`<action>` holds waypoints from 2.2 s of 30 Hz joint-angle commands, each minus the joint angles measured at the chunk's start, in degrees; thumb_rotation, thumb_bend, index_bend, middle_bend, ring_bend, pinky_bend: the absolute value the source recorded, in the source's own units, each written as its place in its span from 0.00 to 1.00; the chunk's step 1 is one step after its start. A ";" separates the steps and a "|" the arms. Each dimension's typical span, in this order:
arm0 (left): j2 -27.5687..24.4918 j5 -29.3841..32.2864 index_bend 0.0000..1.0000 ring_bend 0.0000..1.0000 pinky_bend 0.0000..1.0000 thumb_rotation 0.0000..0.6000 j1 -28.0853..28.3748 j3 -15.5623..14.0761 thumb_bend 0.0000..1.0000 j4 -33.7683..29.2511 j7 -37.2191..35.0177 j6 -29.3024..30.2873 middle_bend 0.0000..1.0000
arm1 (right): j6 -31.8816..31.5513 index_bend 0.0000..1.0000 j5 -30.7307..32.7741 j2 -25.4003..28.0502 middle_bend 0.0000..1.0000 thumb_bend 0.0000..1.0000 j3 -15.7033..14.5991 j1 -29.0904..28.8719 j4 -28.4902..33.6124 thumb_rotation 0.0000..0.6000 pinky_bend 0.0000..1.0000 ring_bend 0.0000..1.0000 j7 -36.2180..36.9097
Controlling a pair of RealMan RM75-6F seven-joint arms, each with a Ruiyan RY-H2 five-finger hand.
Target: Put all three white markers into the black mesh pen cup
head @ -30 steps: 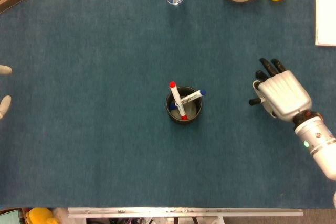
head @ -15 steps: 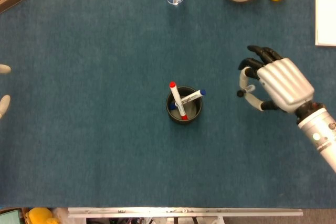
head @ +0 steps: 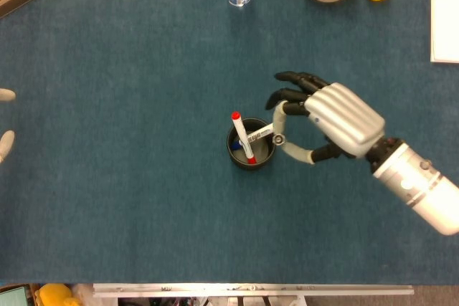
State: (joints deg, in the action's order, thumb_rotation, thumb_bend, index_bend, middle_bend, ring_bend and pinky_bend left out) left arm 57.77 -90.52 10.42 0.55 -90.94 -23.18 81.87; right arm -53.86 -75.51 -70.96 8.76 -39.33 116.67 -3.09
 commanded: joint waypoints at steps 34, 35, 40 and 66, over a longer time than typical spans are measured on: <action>-0.13 0.77 0.31 0.00 0.00 1.00 -0.42 0.25 0.34 1.42 -1.08 0.11 0.06 | 4.03 0.12 1.78 -10.36 0.17 0.30 -0.99 -4.56 -10.93 0.98 0.13 0.01 1.11; -0.11 0.86 0.31 0.00 0.00 1.00 -0.39 0.30 0.34 1.46 -1.08 0.05 0.06 | 3.23 0.12 1.41 -9.93 0.17 0.30 -1.00 -4.19 -10.59 0.98 0.13 0.01 0.86; 0.11 1.68 0.31 0.00 0.00 1.00 -0.24 0.71 0.34 2.12 -0.90 -0.31 0.06 | -6.15 0.14 -0.15 -6.97 0.22 0.31 -1.89 0.23 -8.57 1.00 0.13 0.03 -6.79; 4.60 4.08 0.32 0.00 0.00 1.00 -1.03 2.12 0.34 7.73 5.28 0.95 0.07 | -35.14 0.35 2.50 4.41 0.32 0.32 -8.15 22.45 -7.81 1.00 0.20 0.12 -29.72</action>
State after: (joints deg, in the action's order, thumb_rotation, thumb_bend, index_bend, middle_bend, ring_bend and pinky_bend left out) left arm 62.28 -86.54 9.44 2.62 -83.27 -17.95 82.83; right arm -87.61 -73.02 -66.70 0.88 -18.28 109.44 -32.70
